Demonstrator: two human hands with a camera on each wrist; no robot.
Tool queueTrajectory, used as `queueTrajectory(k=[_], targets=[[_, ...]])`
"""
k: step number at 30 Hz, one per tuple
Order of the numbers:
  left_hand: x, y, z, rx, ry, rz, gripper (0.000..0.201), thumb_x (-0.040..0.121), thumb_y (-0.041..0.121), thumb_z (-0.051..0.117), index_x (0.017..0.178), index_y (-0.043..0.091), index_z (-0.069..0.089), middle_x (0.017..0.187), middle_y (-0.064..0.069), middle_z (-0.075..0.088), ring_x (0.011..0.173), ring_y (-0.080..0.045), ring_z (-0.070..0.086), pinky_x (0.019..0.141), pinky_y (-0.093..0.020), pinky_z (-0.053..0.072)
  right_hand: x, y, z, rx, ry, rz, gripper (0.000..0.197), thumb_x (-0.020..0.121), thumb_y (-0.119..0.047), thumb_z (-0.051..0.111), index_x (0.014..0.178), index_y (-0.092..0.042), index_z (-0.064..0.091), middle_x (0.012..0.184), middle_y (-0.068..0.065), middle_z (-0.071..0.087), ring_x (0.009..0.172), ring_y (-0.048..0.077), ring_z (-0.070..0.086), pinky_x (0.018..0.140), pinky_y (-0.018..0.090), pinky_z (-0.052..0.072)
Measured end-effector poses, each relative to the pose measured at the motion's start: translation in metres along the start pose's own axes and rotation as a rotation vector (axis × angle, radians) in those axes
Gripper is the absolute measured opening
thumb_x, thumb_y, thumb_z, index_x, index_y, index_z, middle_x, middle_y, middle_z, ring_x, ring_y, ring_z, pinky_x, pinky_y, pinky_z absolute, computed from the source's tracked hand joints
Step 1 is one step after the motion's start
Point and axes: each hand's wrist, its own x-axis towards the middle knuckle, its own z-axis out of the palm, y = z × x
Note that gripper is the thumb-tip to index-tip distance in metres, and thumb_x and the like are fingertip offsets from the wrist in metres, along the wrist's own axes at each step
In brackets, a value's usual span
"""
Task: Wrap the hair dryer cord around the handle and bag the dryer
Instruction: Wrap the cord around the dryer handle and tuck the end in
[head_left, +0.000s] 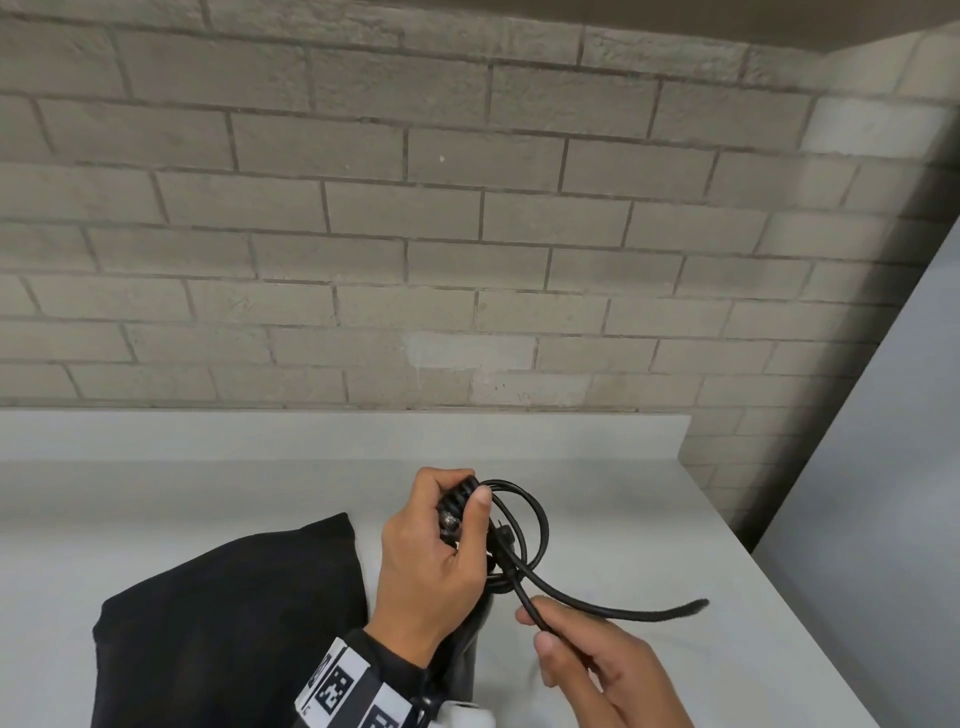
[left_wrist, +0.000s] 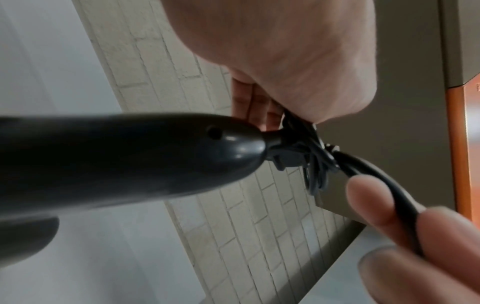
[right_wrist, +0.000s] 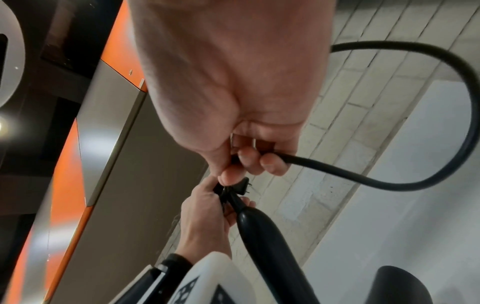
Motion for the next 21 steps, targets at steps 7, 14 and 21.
queueTrajectory(k=[7,14,21], targets=[[0.001,0.002,0.007,0.019,0.038,0.011,0.015,0.091,0.041,0.055,0.098,0.028,0.055,0.064,0.012,0.063,0.058,-0.004,0.062,0.052,-0.015,0.046,0.001,-0.018,0.006,0.347,-0.102,0.056,0.029,0.076,-0.048,0.060,0.094,-0.032,0.075,0.054,0.004,0.060,0.051,0.010,0.049,0.056,0.016,0.041],[0.010,-0.012,-0.013,0.003,0.086,-0.058,0.020,0.091,0.046,0.054,0.097,0.027,0.055,0.059,0.005,0.065,0.053,-0.007,0.066,0.052,-0.029,0.051,-0.012,0.004,-0.014,0.181,0.050,0.006,0.018,0.079,-0.035,0.065,0.081,-0.025,0.079,0.053,0.010,0.062,0.051,0.011,0.053,0.056,0.014,0.039],[0.006,-0.009,-0.012,-0.014,0.094,-0.062,0.018,0.091,0.045,0.054,0.096,0.028,0.056,0.059,0.005,0.065,0.052,-0.007,0.066,0.054,-0.029,0.050,-0.027,0.091,-0.030,-0.485,0.220,0.163,0.040,0.070,-0.020,0.082,0.045,-0.039,0.055,0.045,-0.002,0.048,0.050,0.007,0.054,0.055,0.003,0.038]])
